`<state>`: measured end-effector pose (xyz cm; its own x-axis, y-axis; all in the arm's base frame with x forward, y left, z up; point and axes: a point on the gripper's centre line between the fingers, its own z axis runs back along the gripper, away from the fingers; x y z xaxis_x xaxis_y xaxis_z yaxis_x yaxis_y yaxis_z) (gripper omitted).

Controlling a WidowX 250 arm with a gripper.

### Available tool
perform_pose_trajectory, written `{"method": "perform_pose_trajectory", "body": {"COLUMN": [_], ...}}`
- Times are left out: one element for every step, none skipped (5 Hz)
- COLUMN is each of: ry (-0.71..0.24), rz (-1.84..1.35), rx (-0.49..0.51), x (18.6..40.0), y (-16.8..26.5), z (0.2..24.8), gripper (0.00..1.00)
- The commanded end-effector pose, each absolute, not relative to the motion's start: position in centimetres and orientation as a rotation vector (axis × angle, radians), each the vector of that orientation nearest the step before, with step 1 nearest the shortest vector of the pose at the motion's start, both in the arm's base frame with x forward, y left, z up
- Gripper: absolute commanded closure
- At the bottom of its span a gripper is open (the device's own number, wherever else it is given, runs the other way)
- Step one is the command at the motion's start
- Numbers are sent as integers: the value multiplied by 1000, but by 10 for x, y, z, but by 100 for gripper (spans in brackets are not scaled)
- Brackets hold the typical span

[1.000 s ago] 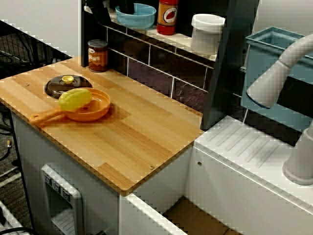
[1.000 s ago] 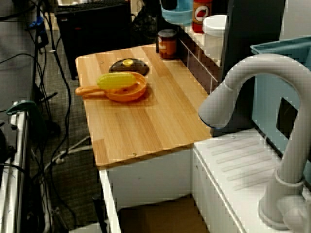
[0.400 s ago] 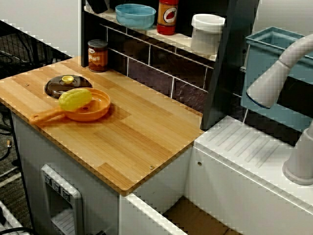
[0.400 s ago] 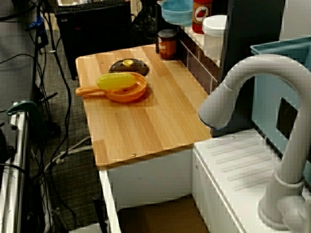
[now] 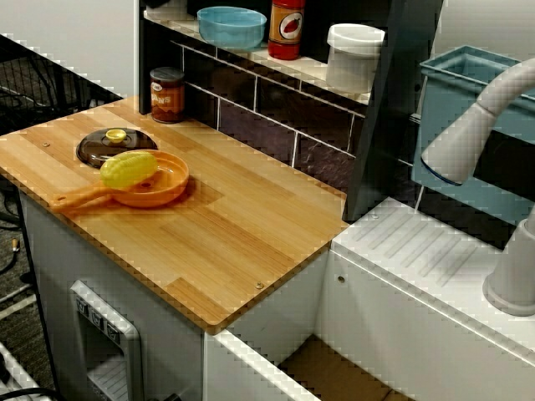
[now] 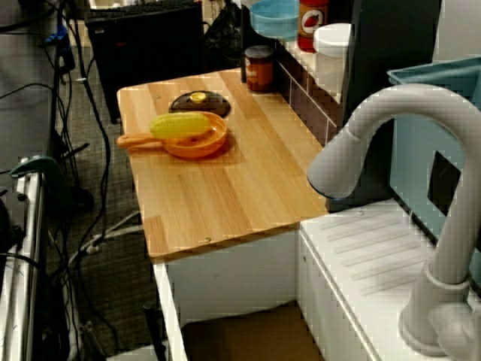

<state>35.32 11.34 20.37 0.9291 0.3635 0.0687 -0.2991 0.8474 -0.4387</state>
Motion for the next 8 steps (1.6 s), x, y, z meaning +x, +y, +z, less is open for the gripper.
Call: {"method": "perform_pose_trajectory", "body": {"ry": [-223,-225,-210,-190,-186,-201,-178,-142], "rz": [301,281,247,207,166,104,70,41], "rx": [-321,-282,-237,-209,-147,-92,-61,-32], "x": [341,336,330,324,325,318,313,307], "y": [95,84,77,79,79,76,72,77], "z": [194,180,168,158,146,133,124,115], "gripper": [0,0,0,0,0,0,0,0]}}
